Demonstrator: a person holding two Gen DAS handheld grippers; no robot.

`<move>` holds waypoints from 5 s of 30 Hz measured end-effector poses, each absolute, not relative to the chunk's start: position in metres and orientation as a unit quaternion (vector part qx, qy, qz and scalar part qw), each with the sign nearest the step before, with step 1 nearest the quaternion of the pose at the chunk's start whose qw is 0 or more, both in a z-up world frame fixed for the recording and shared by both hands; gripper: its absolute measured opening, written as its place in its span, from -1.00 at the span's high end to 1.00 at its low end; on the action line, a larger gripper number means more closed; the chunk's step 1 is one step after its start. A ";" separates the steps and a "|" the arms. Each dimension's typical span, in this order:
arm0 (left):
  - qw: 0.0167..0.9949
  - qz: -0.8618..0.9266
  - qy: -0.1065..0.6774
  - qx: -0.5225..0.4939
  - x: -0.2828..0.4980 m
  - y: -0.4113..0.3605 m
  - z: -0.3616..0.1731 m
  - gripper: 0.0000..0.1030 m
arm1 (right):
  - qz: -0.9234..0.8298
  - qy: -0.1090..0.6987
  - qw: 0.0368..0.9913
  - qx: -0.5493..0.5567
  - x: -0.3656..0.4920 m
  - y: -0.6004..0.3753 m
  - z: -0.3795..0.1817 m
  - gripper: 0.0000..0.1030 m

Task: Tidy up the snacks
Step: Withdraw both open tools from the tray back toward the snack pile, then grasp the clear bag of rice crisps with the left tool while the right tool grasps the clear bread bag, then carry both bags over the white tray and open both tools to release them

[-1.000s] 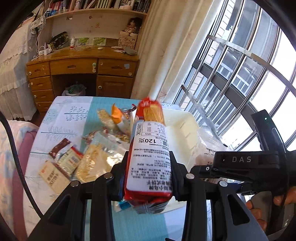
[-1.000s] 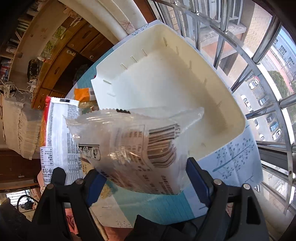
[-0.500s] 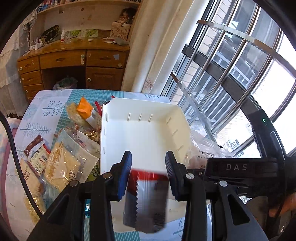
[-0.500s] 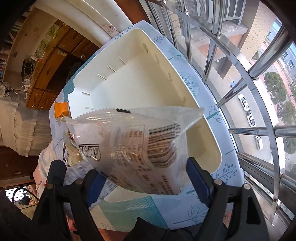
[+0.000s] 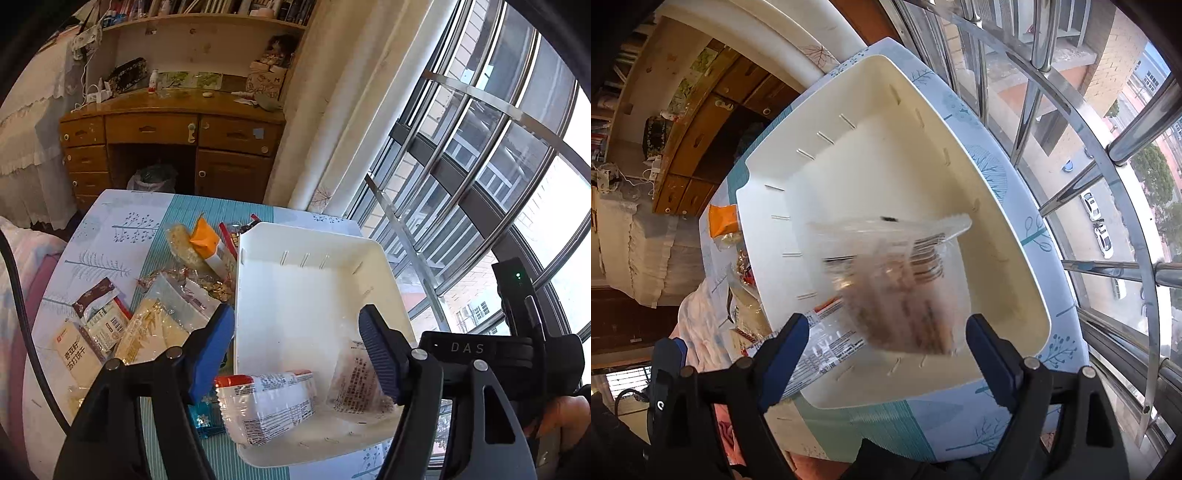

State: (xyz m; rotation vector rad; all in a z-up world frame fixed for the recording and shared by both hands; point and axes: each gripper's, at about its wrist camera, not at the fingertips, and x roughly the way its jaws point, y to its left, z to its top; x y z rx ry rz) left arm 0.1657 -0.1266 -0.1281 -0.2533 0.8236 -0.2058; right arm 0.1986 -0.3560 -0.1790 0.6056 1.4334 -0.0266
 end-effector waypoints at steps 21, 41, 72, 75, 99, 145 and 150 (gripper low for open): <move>0.898 -0.034 0.423 -0.116 0.107 -0.033 -0.122 -0.42 | 0.014 0.595 0.760 0.261 0.169 -0.291 -0.161 -0.70; 0.881 -0.035 0.461 -0.105 0.083 0.087 -0.121 -0.45 | 0.037 0.556 0.803 0.210 0.121 -0.174 -0.149 -0.70; 0.734 -0.168 0.656 -0.047 0.118 0.117 -0.230 -0.59 | -0.026 0.470 0.864 0.178 0.051 -0.104 -0.183 -0.69; 0.719 -0.165 0.673 -0.053 0.121 0.112 -0.239 -0.59 | -0.014 0.456 0.875 0.161 0.052 -0.102 -0.183 -0.69; 0.630 -0.081 0.763 -0.121 0.160 0.093 -0.314 -0.59 | 0.012 0.402 0.909 0.110 0.116 -0.100 -0.236 -0.26; 0.639 -0.104 0.750 -0.138 0.182 0.089 -0.316 -0.11 | 0.061 0.423 0.900 0.089 0.140 -0.076 -0.213 0.56; 0.651 -0.131 0.736 -0.133 0.181 0.098 -0.299 -0.11 | 0.030 0.406 0.908 0.093 0.126 -0.085 -0.195 0.57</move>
